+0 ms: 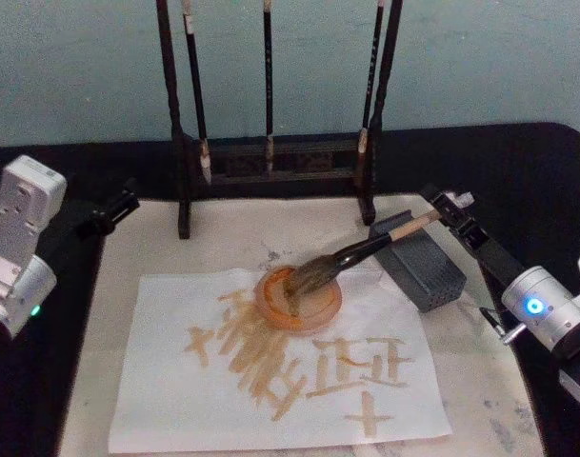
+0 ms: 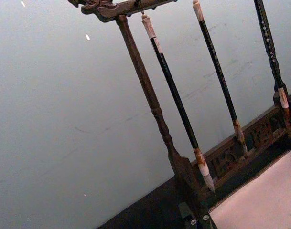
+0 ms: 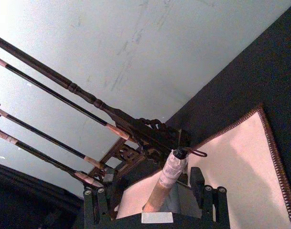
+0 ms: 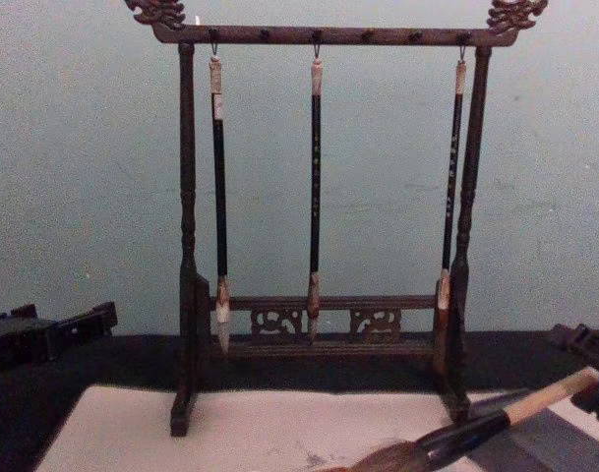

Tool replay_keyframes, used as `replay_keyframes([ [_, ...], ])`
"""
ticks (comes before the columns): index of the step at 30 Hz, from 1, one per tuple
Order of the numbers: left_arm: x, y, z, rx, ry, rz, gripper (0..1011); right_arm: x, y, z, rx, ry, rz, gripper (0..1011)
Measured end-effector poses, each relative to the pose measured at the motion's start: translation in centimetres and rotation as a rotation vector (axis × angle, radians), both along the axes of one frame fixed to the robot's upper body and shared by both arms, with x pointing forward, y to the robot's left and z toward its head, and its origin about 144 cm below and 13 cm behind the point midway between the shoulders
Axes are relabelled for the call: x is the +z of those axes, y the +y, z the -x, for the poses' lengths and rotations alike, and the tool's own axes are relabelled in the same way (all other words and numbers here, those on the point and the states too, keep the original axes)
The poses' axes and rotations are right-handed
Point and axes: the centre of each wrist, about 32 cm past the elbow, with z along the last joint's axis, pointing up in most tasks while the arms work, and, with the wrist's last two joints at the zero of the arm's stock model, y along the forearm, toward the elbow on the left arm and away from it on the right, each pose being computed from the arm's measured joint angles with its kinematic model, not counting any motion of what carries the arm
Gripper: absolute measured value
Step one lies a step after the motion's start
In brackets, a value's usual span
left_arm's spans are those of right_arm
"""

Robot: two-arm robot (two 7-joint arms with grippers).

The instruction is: Pick up the brush from the inkstone, write on the paper, then place the brush back to its original position.

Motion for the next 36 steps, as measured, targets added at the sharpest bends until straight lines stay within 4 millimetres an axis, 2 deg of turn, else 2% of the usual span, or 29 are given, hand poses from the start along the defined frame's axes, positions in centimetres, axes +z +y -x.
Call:
replay_keyframes([
  [19,0.00,0.00,0.00,0.000,0.000,0.000,1002,-0.03,-0.01,0.04,-0.002,0.002,-0.002,997],
  [25,0.00,0.00,0.00,0.000,0.000,0.000,1002,-0.04,-0.01,0.04,-0.002,0.002,-0.003,871],
  [26,0.00,0.00,0.00,0.000,0.000,0.000,1002,-0.04,-0.01,0.04,-0.002,0.002,-0.002,818],
  [29,0.00,0.00,0.00,0.000,0.000,0.000,1002,-0.04,-0.01,0.05,-0.002,0.003,-0.002,753],
  [36,0.00,0.00,0.00,0.000,0.000,0.000,1002,-0.04,-0.01,0.04,-0.002,0.003,-0.002,522],
])
